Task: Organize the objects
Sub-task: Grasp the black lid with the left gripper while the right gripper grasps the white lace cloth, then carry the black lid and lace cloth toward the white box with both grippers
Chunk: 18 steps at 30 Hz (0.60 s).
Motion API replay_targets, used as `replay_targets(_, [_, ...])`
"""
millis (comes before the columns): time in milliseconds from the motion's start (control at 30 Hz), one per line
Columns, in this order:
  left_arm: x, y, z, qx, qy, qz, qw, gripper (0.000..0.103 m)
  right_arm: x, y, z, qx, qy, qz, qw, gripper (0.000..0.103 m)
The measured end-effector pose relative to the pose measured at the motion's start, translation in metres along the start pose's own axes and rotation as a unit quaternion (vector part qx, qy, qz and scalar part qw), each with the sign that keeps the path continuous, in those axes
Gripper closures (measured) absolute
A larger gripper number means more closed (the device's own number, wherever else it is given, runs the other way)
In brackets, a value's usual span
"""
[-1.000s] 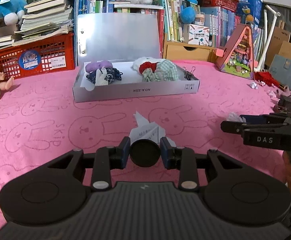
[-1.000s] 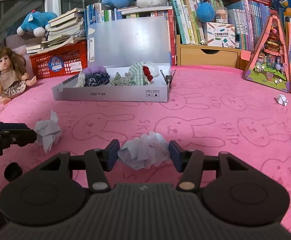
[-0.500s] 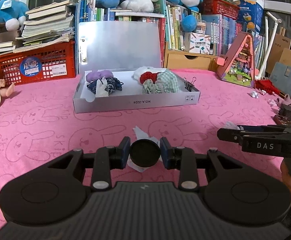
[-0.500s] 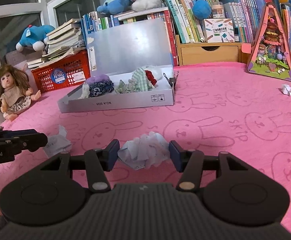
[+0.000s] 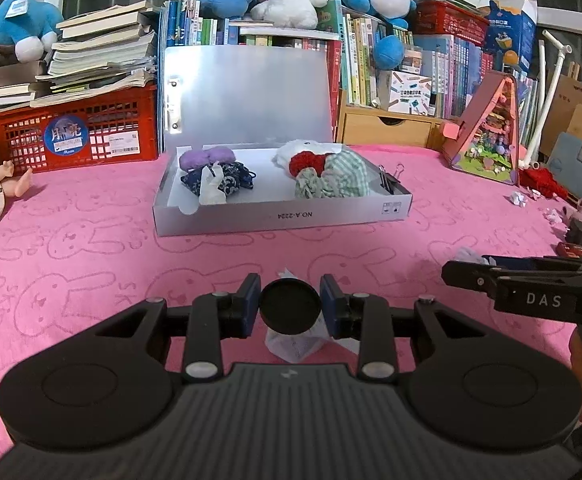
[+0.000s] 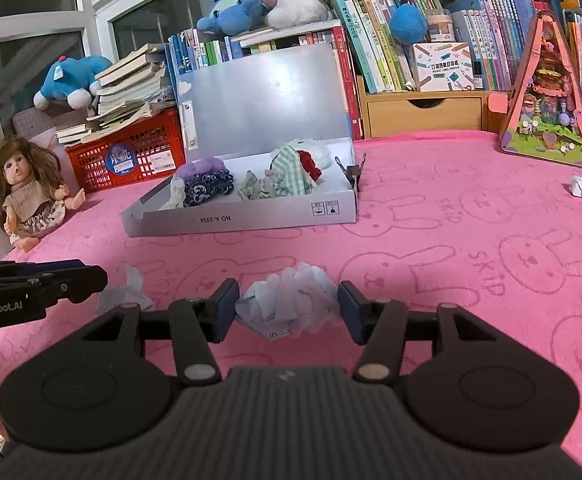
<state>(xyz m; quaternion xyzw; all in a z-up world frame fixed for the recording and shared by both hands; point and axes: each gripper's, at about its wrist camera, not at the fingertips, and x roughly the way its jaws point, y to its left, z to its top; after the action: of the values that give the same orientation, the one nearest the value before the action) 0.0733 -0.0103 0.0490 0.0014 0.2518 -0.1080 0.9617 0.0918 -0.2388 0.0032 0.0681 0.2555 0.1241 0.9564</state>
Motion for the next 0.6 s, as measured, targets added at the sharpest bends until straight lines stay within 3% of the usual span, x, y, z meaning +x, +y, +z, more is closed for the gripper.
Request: replay_targets(600, [0.023, 0.018, 0.042, -0.019, -0.012, 0.01, 0.9997, 0.065, 0.006, 0.008, 0.042, 0.0, -0.03, -0.013, 0.999, 0.045])
